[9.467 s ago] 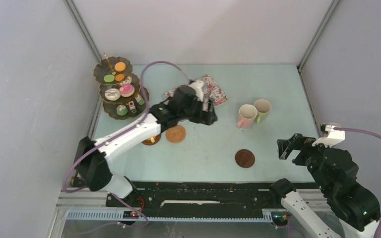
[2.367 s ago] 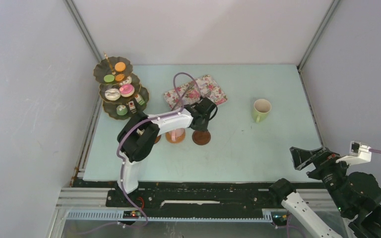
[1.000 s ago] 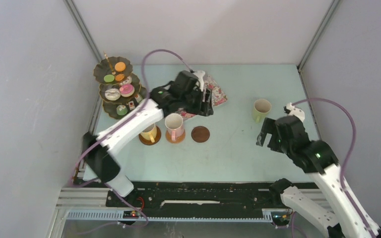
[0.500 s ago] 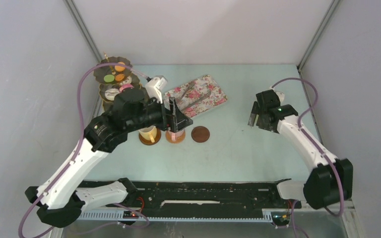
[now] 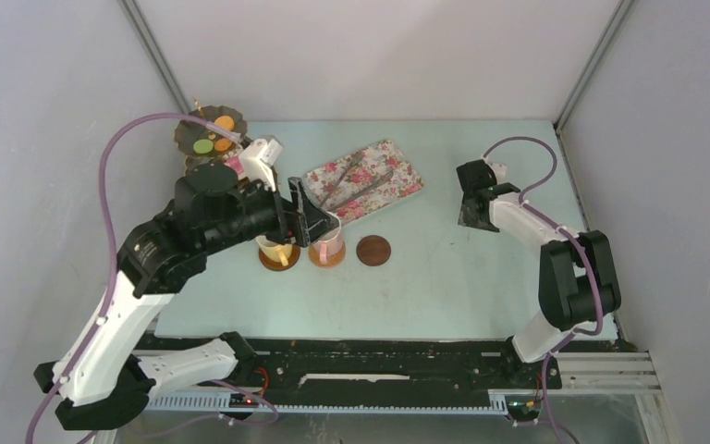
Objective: Serve the afternoon tea
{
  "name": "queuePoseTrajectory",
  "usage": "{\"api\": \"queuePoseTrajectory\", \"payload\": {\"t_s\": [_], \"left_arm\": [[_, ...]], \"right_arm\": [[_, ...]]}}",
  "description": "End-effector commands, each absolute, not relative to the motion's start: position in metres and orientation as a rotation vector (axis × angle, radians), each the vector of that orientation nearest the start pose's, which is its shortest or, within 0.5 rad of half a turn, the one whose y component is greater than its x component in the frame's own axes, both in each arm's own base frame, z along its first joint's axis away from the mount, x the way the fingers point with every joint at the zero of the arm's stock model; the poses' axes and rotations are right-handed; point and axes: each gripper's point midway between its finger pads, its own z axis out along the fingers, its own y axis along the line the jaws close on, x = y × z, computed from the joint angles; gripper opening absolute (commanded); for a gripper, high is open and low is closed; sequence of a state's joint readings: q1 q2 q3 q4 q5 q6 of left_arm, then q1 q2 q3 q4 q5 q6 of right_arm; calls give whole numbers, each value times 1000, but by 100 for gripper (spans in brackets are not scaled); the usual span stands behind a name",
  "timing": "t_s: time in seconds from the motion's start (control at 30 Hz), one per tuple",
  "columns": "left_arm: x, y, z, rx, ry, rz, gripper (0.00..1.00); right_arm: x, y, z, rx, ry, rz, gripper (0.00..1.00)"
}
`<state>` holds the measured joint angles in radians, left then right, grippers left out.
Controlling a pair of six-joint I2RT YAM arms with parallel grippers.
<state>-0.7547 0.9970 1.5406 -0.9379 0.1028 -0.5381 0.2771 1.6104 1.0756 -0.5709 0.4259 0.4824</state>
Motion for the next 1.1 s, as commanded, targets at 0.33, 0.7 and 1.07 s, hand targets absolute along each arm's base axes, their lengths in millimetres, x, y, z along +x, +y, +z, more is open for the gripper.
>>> {"api": "queuePoseTrajectory", "payload": {"t_s": [0.33,0.7,1.07], "left_arm": [[178,-185,422,287,1996,-778,85],[202,-180,425,169,1971,-723,86],[202,-161,425,50,1938,-705,87]], "right_arm": [[381,41,105,307,2343,-347,0],[335,195,176,-532,2111,239,0],[300,270,153,-899,2018,403,0]]}}
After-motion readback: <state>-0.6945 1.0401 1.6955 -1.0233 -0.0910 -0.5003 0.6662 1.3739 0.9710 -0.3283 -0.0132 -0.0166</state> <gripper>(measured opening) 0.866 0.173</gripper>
